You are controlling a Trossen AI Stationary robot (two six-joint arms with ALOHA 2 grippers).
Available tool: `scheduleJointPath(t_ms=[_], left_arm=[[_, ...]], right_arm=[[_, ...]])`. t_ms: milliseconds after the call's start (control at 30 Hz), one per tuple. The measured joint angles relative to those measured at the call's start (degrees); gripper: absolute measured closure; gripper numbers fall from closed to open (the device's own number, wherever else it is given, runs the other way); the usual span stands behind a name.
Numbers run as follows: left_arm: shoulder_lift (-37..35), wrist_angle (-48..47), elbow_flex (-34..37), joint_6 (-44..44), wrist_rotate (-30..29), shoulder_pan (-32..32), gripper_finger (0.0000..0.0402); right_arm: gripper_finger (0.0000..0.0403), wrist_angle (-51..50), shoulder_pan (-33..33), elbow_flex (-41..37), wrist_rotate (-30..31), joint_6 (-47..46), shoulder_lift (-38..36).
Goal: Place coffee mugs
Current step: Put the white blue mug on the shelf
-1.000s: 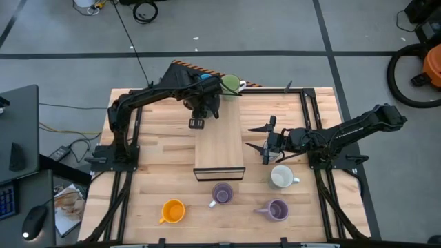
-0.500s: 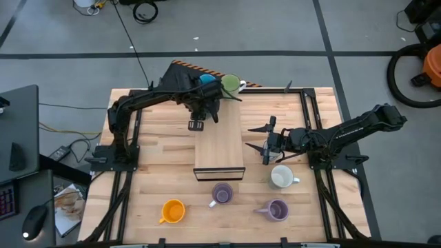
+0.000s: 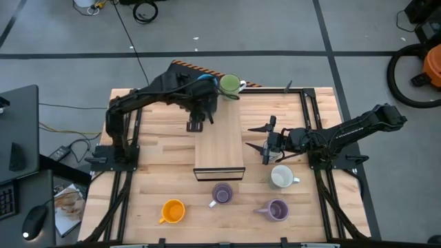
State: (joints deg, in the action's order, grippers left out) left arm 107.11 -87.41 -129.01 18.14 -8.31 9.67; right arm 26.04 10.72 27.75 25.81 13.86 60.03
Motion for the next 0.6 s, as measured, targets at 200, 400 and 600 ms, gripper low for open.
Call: scheduleJointPath(t_ms=[200, 400, 600], left_arm=[[-0.1, -0.3, 0.1, -3.5, 5.5, -6.3, 0.025], [-0.1, -0.7, 0.1, -7.1, 5.4, -12.0, 0.0257], [-0.2, -0.2, 0.8, -8.8, 2.0, -16.7, 0.0258]], right_arm=[[0.0149, 0.0, 0.0, 0.0, 0.3, 0.0, 0.0], [0.0149, -1.5, 0.0, 0.0, 1.3, -0.4, 0.0], [0.0158, -3.6, 0.0, 0.0, 1.8, -1.3, 0.0]])
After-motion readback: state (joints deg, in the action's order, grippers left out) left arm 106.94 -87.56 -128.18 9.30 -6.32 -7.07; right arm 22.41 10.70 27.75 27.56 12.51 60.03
